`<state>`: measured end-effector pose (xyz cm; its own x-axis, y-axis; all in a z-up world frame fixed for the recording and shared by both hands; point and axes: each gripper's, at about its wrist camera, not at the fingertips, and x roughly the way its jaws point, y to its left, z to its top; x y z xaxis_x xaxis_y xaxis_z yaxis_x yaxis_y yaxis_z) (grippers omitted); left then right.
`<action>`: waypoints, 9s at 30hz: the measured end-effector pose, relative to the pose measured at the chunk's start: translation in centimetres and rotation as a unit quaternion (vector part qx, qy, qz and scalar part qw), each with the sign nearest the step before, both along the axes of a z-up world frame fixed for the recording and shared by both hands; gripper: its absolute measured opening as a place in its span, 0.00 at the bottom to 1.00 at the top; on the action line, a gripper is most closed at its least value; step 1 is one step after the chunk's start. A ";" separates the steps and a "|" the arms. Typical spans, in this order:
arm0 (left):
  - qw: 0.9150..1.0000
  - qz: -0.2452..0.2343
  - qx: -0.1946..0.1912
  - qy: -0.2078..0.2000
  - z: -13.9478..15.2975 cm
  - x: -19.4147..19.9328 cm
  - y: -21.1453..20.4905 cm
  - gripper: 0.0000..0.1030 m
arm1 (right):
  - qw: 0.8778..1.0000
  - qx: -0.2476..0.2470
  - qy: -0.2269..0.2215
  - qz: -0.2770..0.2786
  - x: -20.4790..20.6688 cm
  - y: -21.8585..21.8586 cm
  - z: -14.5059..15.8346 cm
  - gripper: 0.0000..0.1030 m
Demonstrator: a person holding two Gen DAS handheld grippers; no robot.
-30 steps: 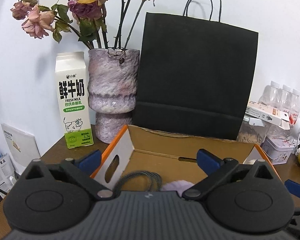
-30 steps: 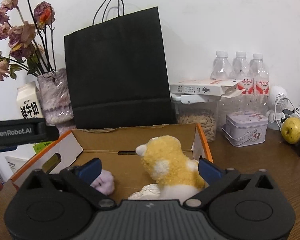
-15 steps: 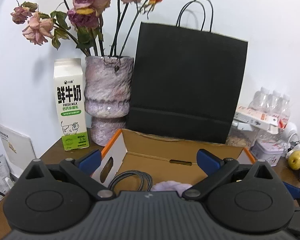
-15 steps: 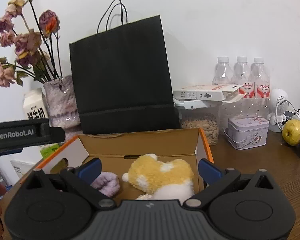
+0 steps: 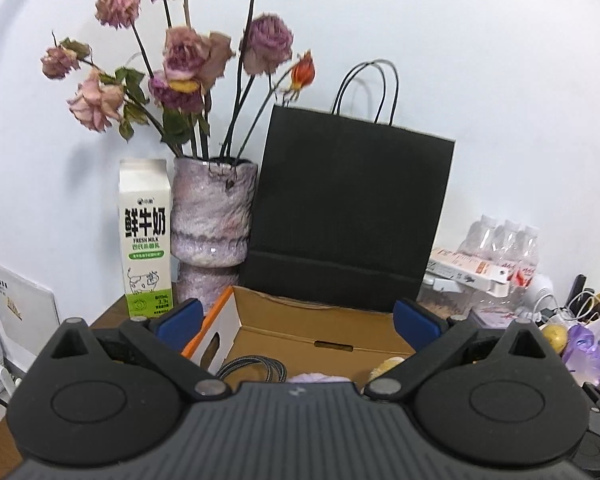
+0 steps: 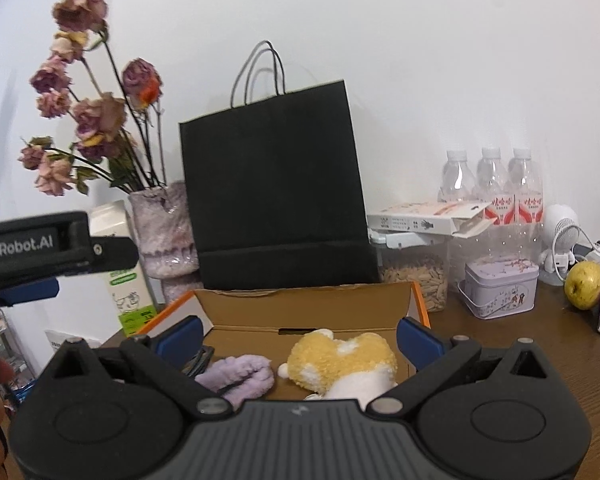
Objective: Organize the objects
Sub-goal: 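Withdraw both grippers from the box back toward the remaining items, then grasp the yellow sponge block with the right gripper while the left gripper grasps the white bottle cap, then carry the bottle cap and yellow sponge over the cardboard box with both grippers, then open both grippers to drop the cap and sponge into the box, then withdraw both grippers from the box back toward the table items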
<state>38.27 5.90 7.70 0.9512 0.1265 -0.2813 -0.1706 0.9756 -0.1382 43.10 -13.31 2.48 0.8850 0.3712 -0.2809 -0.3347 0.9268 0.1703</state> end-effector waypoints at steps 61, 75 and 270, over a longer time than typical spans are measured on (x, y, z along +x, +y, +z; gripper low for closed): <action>0.996 -0.032 0.054 0.065 -10.4 -20.5 -1.7 1.00 | 0.987 -0.130 0.035 0.082 -21.4 -3.3 -6.8 0.96; 0.994 -0.036 0.074 0.075 -11.3 -21.8 -3.1 1.00 | 0.975 -0.151 0.099 0.128 -21.1 -2.5 -8.1 0.19; 0.997 0.017 0.064 0.042 -3.3 6.3 1.7 1.00 | 0.996 -0.077 0.032 -0.038 6.3 4.8 -1.4 1.00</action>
<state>44.52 7.58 4.36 0.9195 0.1976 -0.3398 -0.2088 0.9780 0.0038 49.40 -8.48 1.03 0.8876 0.2527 -0.3852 -0.2562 0.9657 0.0433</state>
